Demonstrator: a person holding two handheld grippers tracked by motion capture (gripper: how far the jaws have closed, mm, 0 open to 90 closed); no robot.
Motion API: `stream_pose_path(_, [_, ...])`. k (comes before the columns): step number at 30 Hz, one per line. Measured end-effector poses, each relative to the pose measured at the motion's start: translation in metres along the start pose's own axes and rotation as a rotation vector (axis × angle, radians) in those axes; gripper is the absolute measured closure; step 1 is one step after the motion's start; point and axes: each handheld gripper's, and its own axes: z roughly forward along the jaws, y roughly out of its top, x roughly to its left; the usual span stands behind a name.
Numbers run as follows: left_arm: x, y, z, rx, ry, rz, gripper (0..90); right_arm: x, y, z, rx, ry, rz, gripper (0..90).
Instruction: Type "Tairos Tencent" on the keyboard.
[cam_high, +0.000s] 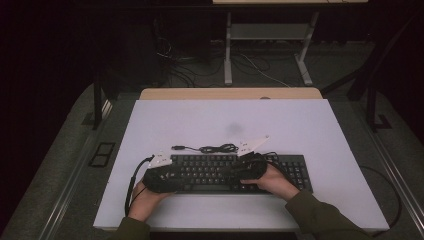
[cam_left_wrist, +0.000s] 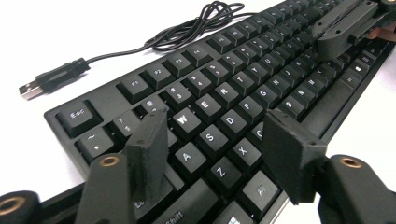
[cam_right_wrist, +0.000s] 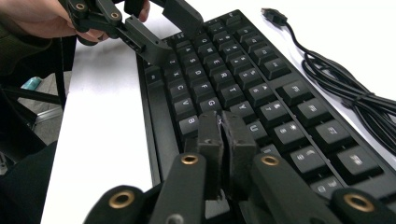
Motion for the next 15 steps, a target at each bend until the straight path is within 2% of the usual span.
stream_pose_path(7, [0.001,-0.004,-0.005,-0.007,0.021,-0.016,32.1,0.002,0.005,0.009,0.014,0.024,-0.019,89.4])
stream_pose_path(15, [0.002,-0.006,-0.008,-0.012,0.031,-0.024,31.2,0.004,0.005,0.018,0.043,0.035,-0.031,89.4])
